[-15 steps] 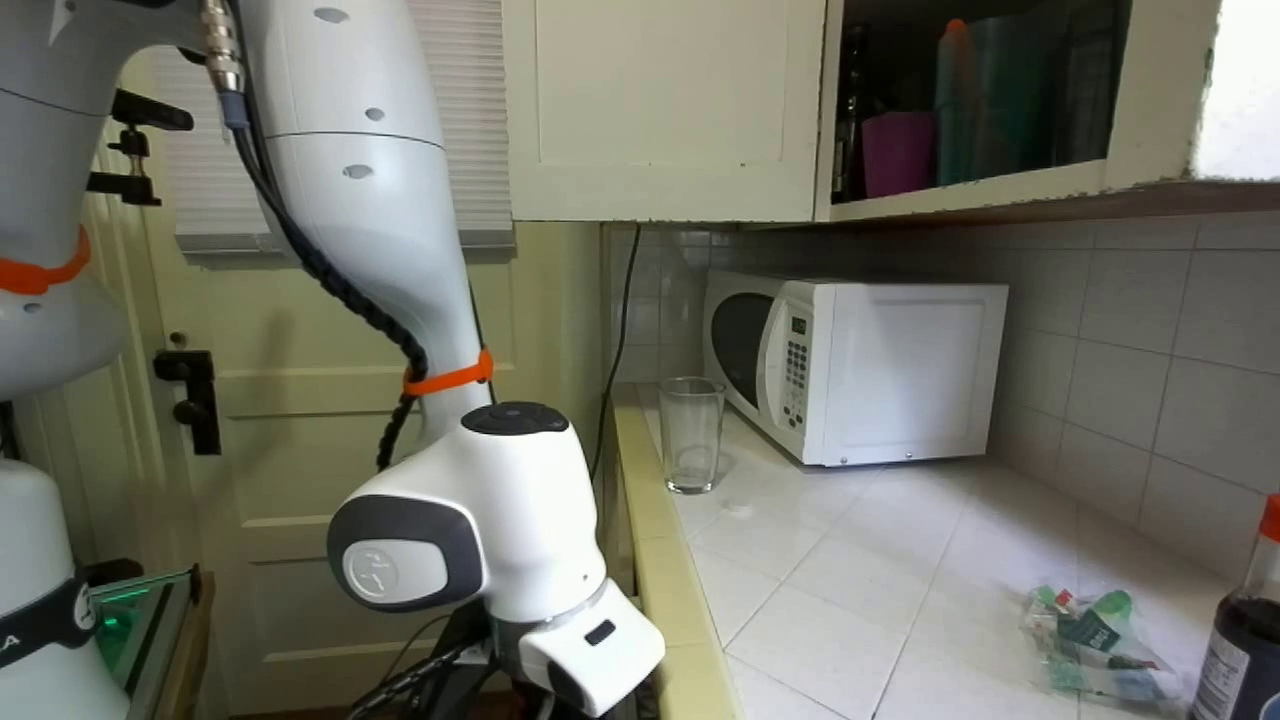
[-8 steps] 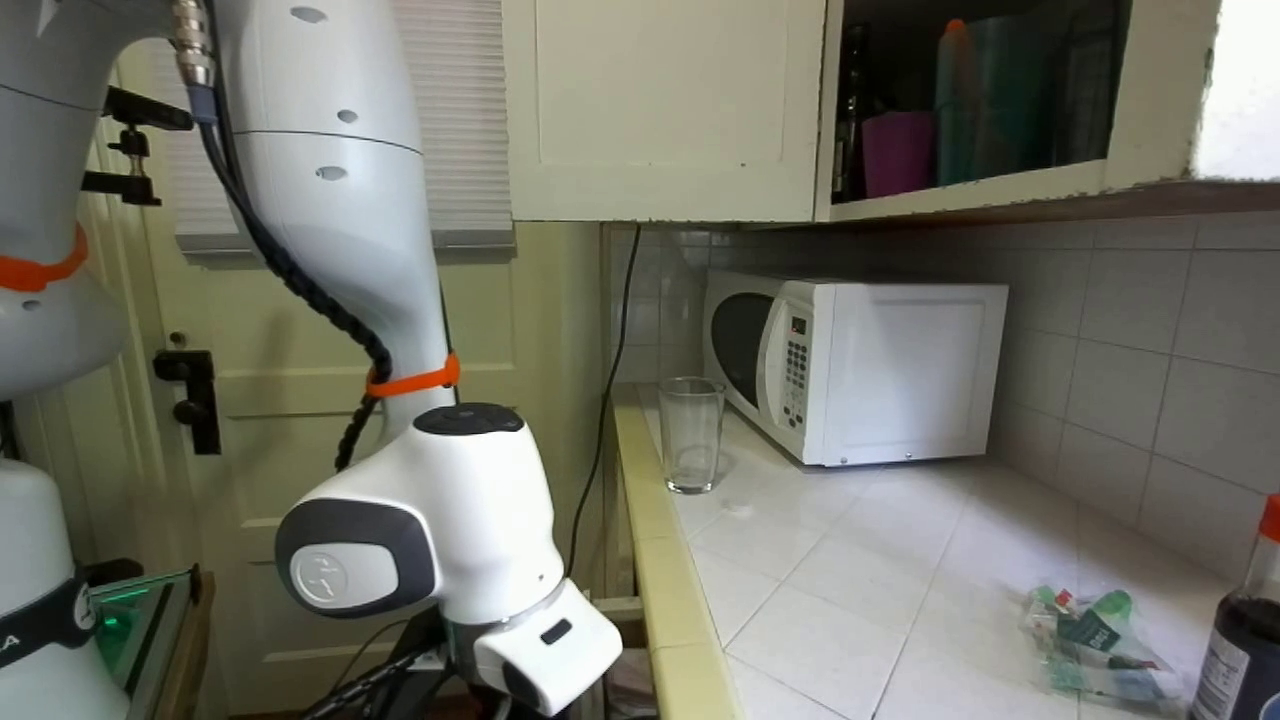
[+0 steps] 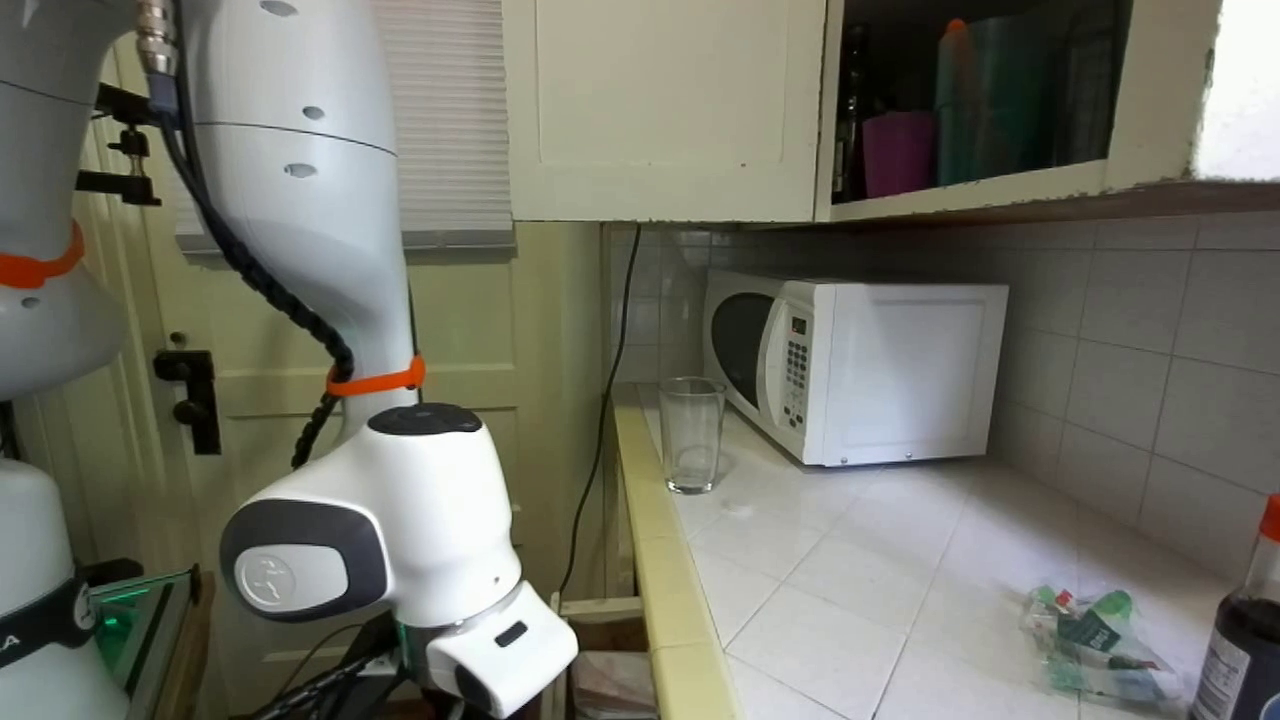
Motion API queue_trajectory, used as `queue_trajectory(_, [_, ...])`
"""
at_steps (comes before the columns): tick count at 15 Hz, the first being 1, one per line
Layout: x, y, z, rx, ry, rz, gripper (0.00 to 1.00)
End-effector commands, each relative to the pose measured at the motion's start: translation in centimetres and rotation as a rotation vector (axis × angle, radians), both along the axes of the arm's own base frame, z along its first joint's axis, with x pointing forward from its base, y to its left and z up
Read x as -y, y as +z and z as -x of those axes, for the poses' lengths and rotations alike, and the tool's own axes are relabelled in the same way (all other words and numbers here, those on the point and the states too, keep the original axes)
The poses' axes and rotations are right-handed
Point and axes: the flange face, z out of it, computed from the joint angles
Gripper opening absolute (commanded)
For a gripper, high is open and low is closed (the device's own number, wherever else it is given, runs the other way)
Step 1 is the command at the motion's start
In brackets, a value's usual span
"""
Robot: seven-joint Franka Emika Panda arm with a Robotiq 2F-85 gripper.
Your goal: Close the cabinet door on the left then open the topmost drawer.
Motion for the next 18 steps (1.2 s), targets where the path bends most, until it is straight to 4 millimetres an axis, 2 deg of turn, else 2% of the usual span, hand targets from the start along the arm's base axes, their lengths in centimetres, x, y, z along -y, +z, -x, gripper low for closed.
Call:
queue_trajectory(1, [-0.7, -1.4, 0.7, -0.056, 0.027, -0.015, 0.61])
queue_trajectory(6, [-0.1, -1.8, 1.7, -0.127, 0.018, -0.012, 0.98])
queue_trajectory(12, [2.9, 0.5, 1.9, -0.085, -0.012, 0.016, 1.00])
queue_trajectory(13, [2.7, 1.3, 2.4, -0.071, -0.012, 0.018, 1.00])
queue_trajectory(14, [3.3, 1.4, 1.7, -0.074, -0.002, 0.013, 1.00])
queue_trajectory(18, [3.9, 4.0, 1.3, -0.081, 0.048, -0.009, 1.00])
